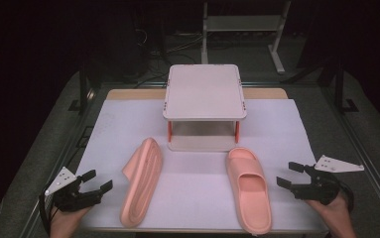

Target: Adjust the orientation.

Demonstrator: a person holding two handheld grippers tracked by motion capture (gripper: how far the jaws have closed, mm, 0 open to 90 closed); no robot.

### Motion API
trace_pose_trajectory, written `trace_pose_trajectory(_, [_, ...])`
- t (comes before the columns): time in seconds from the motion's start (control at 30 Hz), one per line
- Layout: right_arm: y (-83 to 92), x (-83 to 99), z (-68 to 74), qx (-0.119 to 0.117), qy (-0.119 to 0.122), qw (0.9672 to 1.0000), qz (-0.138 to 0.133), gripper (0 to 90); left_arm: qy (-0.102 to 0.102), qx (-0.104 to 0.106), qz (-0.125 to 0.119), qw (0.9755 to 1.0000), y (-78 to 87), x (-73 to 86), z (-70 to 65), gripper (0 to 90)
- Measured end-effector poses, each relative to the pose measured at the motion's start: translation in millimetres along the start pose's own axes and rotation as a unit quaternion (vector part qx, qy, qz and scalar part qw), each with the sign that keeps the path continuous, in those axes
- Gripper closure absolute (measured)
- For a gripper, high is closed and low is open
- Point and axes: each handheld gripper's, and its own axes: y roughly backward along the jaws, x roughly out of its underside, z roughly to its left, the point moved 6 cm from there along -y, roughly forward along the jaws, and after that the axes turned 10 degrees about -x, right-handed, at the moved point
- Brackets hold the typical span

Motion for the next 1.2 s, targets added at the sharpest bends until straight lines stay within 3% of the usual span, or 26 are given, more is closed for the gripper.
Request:
trace_pose_trajectory(0.33, [-4.7,1.4,7.8,-0.014,0.003,0.9999,0.005,18.9,-0.024,0.024,0.022,0.9992,-4.9,2.3,-11.0,25.4])
trace_pose_trajectory(0.7, [-10.9,0.1,16.0,-0.033,0.013,0.9993,0.016,18.8,-0.040,0.054,0.034,0.9972,-29.2,-5.1,-28.5,29.8])
trace_pose_trajectory(1.2, [-17.4,1.2,19.1,-0.033,0.023,0.9986,0.033,19.0,-0.049,0.053,0.043,0.9965,-44.8,-6.8,-35.8,29.0])
